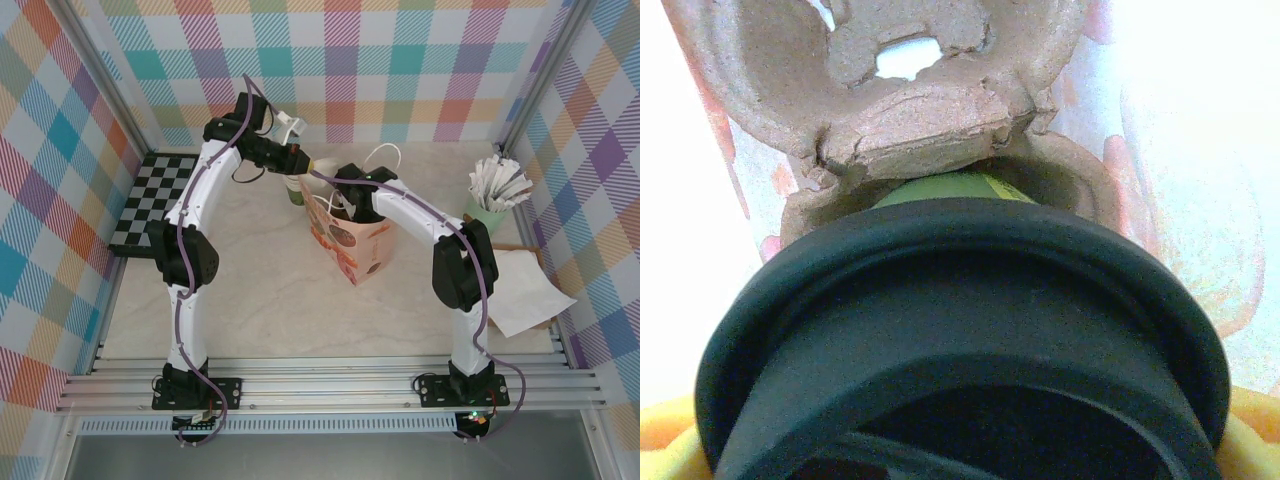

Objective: Pack the takeout coffee

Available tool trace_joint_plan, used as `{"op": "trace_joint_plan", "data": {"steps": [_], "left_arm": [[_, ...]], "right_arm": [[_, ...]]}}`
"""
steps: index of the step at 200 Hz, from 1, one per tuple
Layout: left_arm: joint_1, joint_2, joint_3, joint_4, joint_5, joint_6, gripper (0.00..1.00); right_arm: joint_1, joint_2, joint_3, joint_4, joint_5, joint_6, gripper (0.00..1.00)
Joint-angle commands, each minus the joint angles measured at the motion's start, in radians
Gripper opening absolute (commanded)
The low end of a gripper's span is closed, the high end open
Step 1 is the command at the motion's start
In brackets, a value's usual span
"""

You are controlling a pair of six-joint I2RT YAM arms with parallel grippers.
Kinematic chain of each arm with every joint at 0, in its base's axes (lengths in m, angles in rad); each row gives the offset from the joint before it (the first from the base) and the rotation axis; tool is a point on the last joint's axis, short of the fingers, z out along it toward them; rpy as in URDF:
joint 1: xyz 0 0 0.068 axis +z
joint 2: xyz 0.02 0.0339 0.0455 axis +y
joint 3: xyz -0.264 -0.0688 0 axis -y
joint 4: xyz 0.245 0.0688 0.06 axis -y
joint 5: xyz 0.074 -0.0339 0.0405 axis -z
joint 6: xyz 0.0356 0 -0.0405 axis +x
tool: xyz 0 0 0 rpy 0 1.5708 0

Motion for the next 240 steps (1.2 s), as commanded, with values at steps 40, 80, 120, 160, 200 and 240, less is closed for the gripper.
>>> {"op": "trace_joint_plan", "data": {"steps": [40, 80, 120, 160, 200, 240], "left_arm": [[-0.002, -0.018, 0.015, -0.011, -0.021, 0.012, 0.00], [-0.009, -0.032, -0.012, -0.007, -0.026, 0.016, 0.00], [-0.014, -0.035, -0.017, -0.010, -0.030, 0.023, 0.00], [-0.015, -0.034, -0.010, -0.005, -0.036, 0.023, 0.00], [-0.015, -0.040, -0.012, -0.017, -0.045, 0.029, 0.00], [-0.018, -0.047, -0.014, -0.041, -0.062, 0.049, 0.00]], "right_arm": [[-0.007, 0.163, -0.118, 0.061, -0.002, -0.049, 0.07], [-0.007, 0.188, -0.138, 0.072, -0.012, -0.060, 0.07], [-0.007, 0.220, -0.158, 0.099, -0.013, -0.056, 0.07], [-0.007, 0.181, -0.085, 0.065, -0.002, -0.055, 0.09], [-0.009, 0.117, 0.044, 0.008, -0.008, -0.045, 0.12], [-0.009, 0.100, 0.109, -0.042, -0.017, -0.064, 0.21]]}}
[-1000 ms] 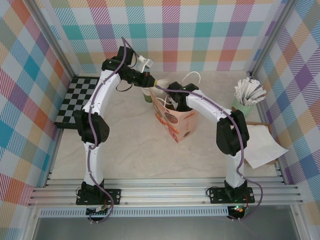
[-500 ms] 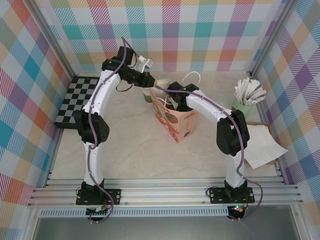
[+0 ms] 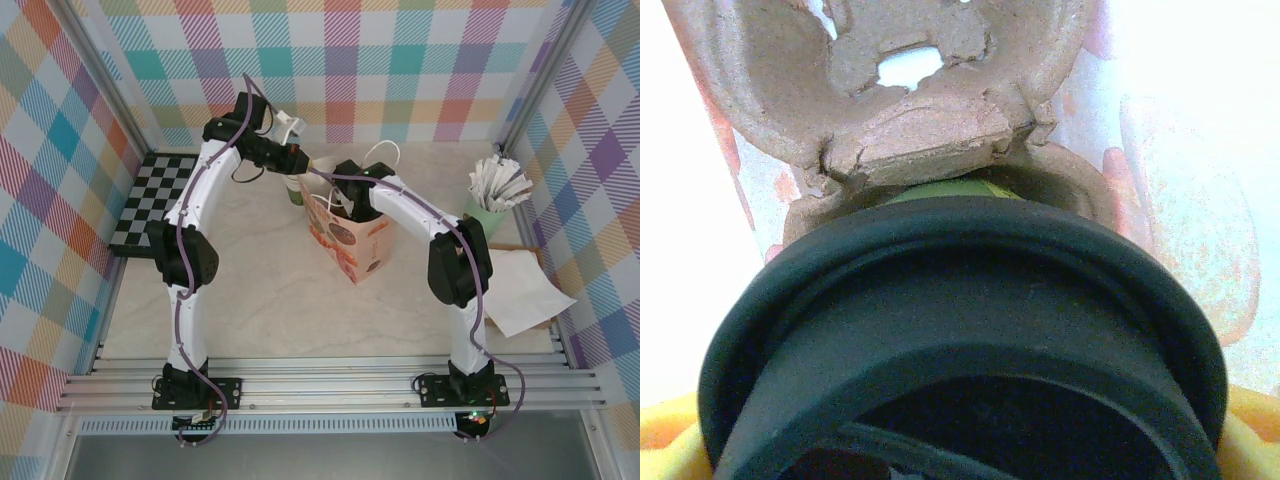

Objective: Pack the takeout coffee

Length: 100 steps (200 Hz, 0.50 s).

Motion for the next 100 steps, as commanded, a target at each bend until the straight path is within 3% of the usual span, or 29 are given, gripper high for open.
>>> {"op": "trace_joint_plan", "data": {"steps": [1, 62, 100], "left_arm": [[-0.011, -0.043, -0.012, -0.041, -0.034, 0.033, 0.00], [-0.018, -0.052, -0.013, -0.045, -0.050, 0.043, 0.00], [-0.020, -0.049, -0.013, -0.049, -0.050, 0.043, 0.00]], "right_arm": [[-0.006, 0.066, 0.015, 0.000, -0.016, -0.035, 0.21], [-0.006, 0.037, 0.034, -0.025, -0.016, -0.027, 0.26], [-0.006, 0.042, 0.066, -0.011, -0.044, 0.010, 0.40]]}}
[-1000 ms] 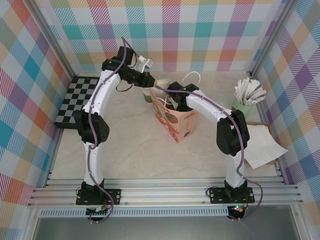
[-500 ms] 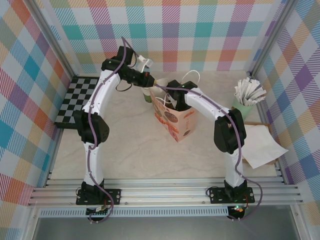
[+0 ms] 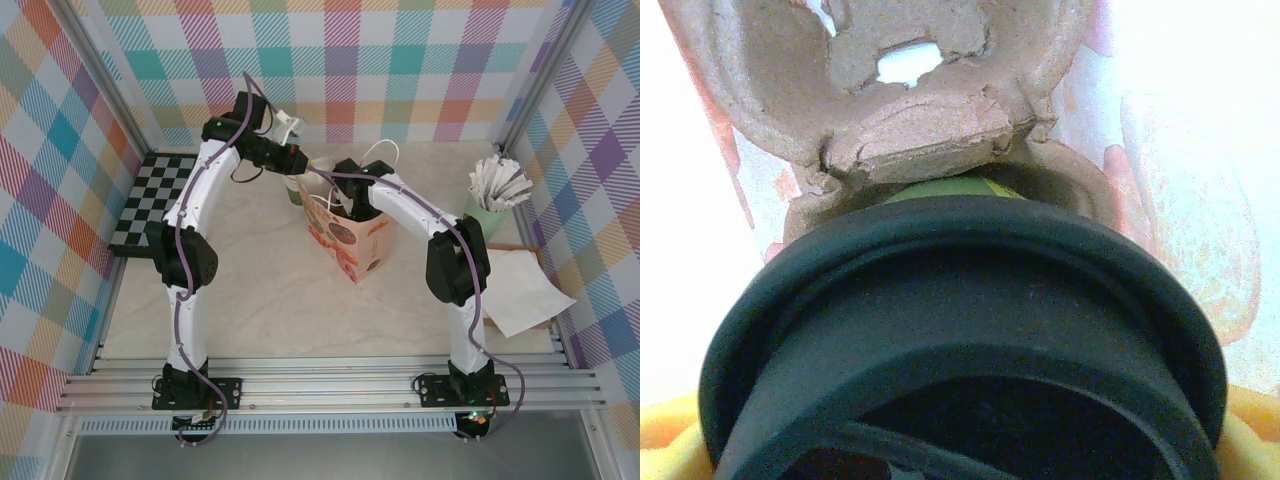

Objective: Pack the takeout coffee

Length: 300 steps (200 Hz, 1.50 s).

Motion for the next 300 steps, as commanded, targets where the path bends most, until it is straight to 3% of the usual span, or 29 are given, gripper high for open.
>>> {"op": "trace_joint_plan", "data": {"steps": [1, 43, 82, 200, 300], "left_arm": [[-0.016, -0.037, -0.012, -0.034, -0.018, 0.020, 0.00], [-0.018, -0.040, -0.014, -0.042, -0.020, 0.021, 0.00], [-0.021, -0.040, -0.013, -0.040, -0.018, 0.021, 0.00], [-0.029, -0.049, -0.014, -0.047, -0.024, 0.021, 0.00], [-0.028, -0.049, -0.014, -0.050, -0.019, 0.025, 0.00]], "right_arm": [[-0.006, 0.028, 0.038, 0.010, -0.039, 0.025, 0.41], [-0.006, 0.014, 0.070, -0.013, -0.038, 0.029, 0.49], [-0.006, -0.002, 0.079, -0.018, -0.036, 0.032, 0.65], [-0.005, -0.030, 0.097, -0.032, -0.036, 0.036, 0.85], [-0.006, -0.064, 0.100, -0.032, -0.037, 0.056, 0.88]]}}
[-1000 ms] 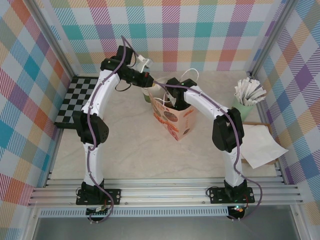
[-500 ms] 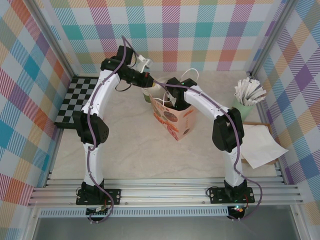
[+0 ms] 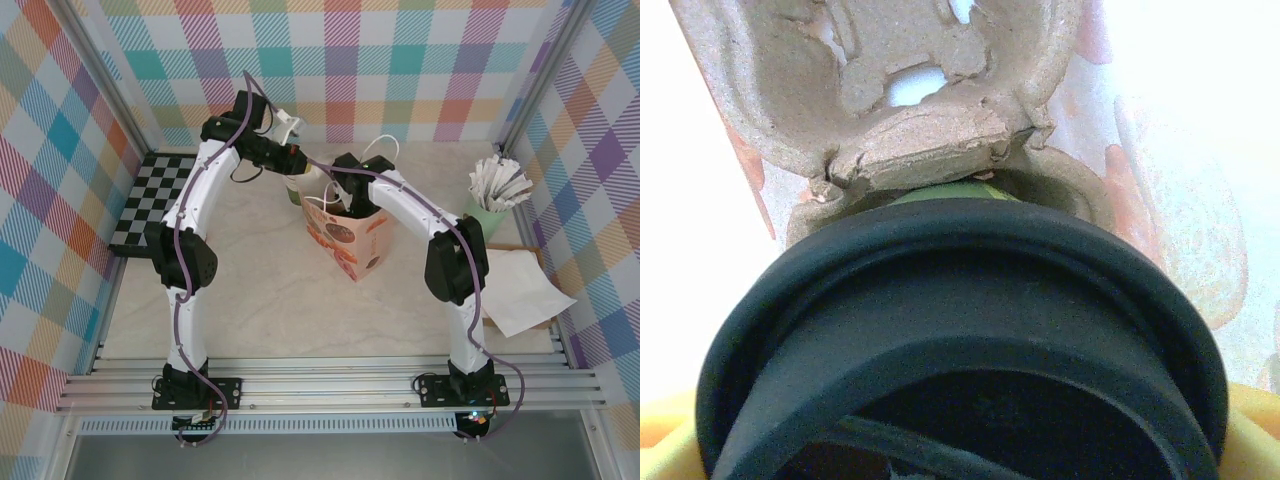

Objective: Pack the takeout coffee

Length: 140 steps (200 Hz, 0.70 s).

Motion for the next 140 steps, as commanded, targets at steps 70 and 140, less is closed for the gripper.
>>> {"op": "trace_joint_plan", "data": {"steps": [70, 140], "left_arm": [[-0.023, -0.045, -0.024, -0.045, -0.007, 0.017, 0.00], [-0.031, -0.043, -0.011, -0.029, -0.006, 0.008, 0.00]], "right_arm": [[-0.005, -0.076, 0.059, -0.045, -0.048, 0.009, 0.90], [-0.005, -0.088, 0.073, -0.018, -0.033, 0.039, 0.93]]}}
